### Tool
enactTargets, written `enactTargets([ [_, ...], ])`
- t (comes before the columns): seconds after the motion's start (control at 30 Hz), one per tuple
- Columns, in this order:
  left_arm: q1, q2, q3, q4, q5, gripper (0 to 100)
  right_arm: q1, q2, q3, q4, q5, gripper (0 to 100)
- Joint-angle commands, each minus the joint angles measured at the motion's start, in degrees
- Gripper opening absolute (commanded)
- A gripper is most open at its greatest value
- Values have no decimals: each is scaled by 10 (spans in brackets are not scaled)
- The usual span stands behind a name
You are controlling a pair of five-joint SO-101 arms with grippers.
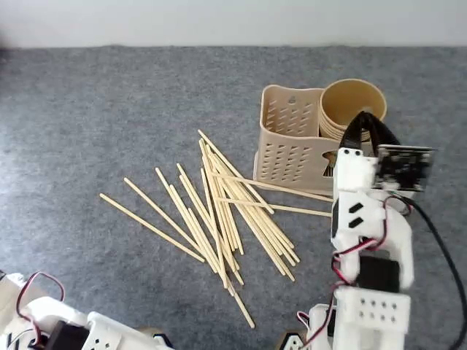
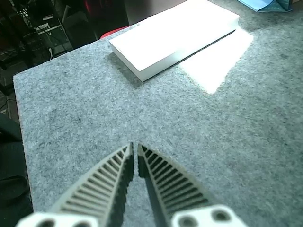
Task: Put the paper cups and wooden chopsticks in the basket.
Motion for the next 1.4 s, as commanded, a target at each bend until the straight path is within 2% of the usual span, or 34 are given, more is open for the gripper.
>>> enactTargets([
  [0.0, 1, -7, -4, -11, 2, 16, -38, -17, -135, 213, -29, 12],
  [0.17, 1, -7, -4, -11, 2, 16, -95, 36, -213, 371, -13, 12],
  [0.43, 1, -7, -4, -11, 2, 16, -177, 157, -214, 486, 80, 12],
  [0.57, 1, -7, -4, -10, 2, 16, -225, 240, -208, 484, 89, 34],
  [0.8, 1, -7, -4, -10, 2, 16, -288, 409, -207, 479, 89, 215],
  [1.2, 19, -7, 2, -11, 2, 16, -298, 648, -207, 325, 93, 221],
  [1.37, 25, -7, 2, -11, 2, 16, -300, 697, -207, 308, 93, 219],
])
